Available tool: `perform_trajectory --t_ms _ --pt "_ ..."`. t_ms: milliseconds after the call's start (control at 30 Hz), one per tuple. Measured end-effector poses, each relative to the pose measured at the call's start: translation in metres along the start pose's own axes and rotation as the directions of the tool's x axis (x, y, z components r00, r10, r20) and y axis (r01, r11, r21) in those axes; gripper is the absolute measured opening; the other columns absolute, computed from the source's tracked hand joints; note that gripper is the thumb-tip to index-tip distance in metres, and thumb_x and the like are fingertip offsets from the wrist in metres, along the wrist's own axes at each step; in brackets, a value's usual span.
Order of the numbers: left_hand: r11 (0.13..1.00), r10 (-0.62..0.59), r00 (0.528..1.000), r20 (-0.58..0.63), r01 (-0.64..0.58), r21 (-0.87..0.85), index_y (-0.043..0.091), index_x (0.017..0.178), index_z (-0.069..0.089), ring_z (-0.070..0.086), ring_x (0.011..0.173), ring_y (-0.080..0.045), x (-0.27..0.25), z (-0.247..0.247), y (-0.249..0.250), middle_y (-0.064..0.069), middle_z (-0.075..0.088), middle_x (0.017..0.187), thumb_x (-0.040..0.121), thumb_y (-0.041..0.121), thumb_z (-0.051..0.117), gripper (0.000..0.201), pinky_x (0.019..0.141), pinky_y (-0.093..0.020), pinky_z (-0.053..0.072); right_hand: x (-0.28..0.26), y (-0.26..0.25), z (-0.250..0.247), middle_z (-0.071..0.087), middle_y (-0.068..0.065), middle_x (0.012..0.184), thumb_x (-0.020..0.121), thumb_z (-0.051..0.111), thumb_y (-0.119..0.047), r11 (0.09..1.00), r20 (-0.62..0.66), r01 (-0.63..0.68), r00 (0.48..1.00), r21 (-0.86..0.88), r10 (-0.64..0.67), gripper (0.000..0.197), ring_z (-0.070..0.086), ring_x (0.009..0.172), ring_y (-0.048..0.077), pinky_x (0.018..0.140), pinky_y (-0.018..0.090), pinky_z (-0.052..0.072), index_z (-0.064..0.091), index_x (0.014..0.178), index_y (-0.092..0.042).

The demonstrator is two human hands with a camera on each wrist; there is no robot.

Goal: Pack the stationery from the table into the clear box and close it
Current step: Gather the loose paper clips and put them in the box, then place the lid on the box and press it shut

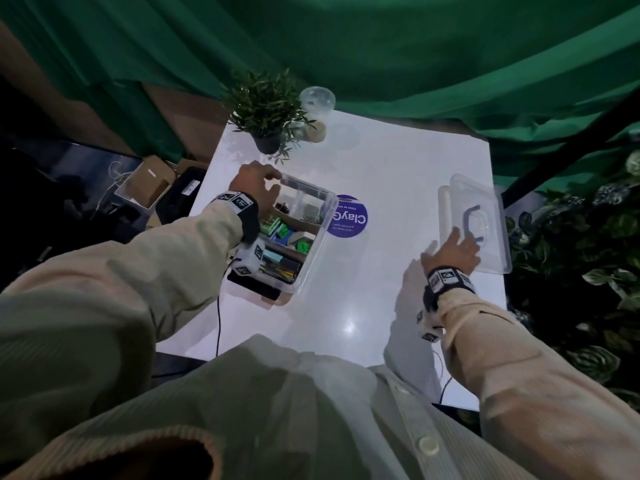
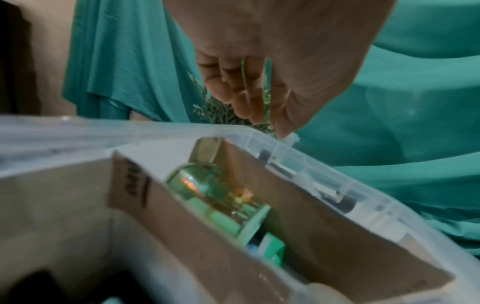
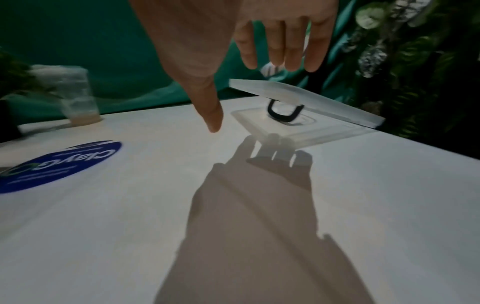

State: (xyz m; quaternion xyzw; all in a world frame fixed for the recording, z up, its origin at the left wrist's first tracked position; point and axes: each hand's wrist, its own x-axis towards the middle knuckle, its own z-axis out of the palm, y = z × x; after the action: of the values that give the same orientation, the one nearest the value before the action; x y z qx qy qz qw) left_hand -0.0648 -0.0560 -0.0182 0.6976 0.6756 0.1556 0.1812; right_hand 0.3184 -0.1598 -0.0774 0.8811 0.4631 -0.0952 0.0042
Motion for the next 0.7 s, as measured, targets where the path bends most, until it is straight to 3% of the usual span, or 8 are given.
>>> perform_trajectory --t_ms 100,267,367,467,533,600,700 --pt "0.974 -0.159 0.987 0.037 0.151 0.167 0.019 0.126 0.053 0.042 0.121 -0.036 -0.009 0.003 -0.005 -0.015 0.046 0.130 0.088 0.032 0.060 0.041 0.098 -0.047 0.041 0.010 0.020 0.006 0.016 0.018 0.155 0.082 0.069 -0.038 0.995 0.118 -0.084 0.989 -0.044 0.089 0.087 0.021 0.140 0.035 0.110 0.048 0.027 0.019 0.148 -0.011" --pt "0.902 -0.416 0.899 0.139 0.389 0.186 0.008 0.141 0.035 0.045 0.124 -0.041 -0.020 0.012 0.002 -0.021 0.042 0.139 0.098 0.040 0.044 0.054 0.101 -0.050 0.041 0.005 0.029 0.016 0.041 0.019 0.135 0.089 0.061 -0.032 0.995 0.155 -0.035 0.987 -0.099 0.050 0.048 0.038 0.126 0.035 0.105 0.046 0.032 0.048 0.127 -0.005" --pt "0.878 -0.465 0.870 0.164 0.429 0.213 0.006 0.140 0.034 0.050 0.120 -0.042 -0.024 0.015 0.010 -0.025 0.047 0.136 0.101 0.039 0.035 0.052 0.096 -0.048 0.042 -0.007 0.024 0.018 0.049 0.017 0.129 0.087 0.062 -0.032 1.000 0.157 -0.012 0.987 -0.027 0.016 0.051 0.045 0.121 0.034 0.101 0.045 0.034 0.044 0.127 -0.006" --pt "0.850 -0.515 0.840 0.171 0.474 0.231 0.004 0.136 0.037 0.049 0.119 -0.042 -0.024 0.011 0.021 -0.025 0.046 0.136 0.102 0.036 0.032 0.047 0.096 -0.047 0.042 -0.022 0.020 0.023 0.049 0.014 0.128 0.079 0.065 -0.052 0.999 0.218 0.028 0.976 -0.046 -0.018 0.071 0.046 0.120 0.032 0.097 0.044 0.035 0.037 0.131 -0.012" --pt "0.848 -0.524 0.832 0.181 0.489 0.206 0.002 0.133 0.042 0.050 0.119 -0.041 -0.022 0.006 0.029 -0.024 0.046 0.135 0.102 0.028 0.035 0.041 0.096 -0.045 0.043 -0.031 0.021 0.029 0.048 0.013 0.129 0.076 0.062 -0.061 0.996 0.239 0.047 0.971 -0.081 -0.026 0.073 0.045 0.119 0.031 0.095 0.042 0.037 0.040 0.128 -0.014" --pt "0.871 -0.486 0.836 0.255 0.439 0.220 0.001 0.129 0.050 0.053 0.117 -0.036 -0.023 0.004 0.041 -0.020 0.048 0.132 0.100 0.018 0.040 0.036 0.094 -0.040 0.046 -0.036 0.023 0.033 0.049 0.011 0.128 0.081 0.060 -0.055 0.994 0.255 0.058 0.966 -0.095 -0.032 0.062 0.044 0.120 0.030 0.092 0.041 0.040 0.044 0.125 -0.014" --pt "0.906 -0.407 0.860 0.309 0.337 0.257 0.001 0.127 0.053 0.054 0.117 -0.035 -0.021 0.011 0.055 -0.019 0.050 0.132 0.100 0.016 0.038 0.035 0.095 -0.039 0.047 -0.041 0.024 0.030 0.047 0.010 0.126 0.088 0.060 -0.032 0.983 0.210 0.147 0.970 -0.108 -0.122 0.041 0.049 0.117 0.028 0.085 0.037 0.046 0.050 0.123 -0.012"
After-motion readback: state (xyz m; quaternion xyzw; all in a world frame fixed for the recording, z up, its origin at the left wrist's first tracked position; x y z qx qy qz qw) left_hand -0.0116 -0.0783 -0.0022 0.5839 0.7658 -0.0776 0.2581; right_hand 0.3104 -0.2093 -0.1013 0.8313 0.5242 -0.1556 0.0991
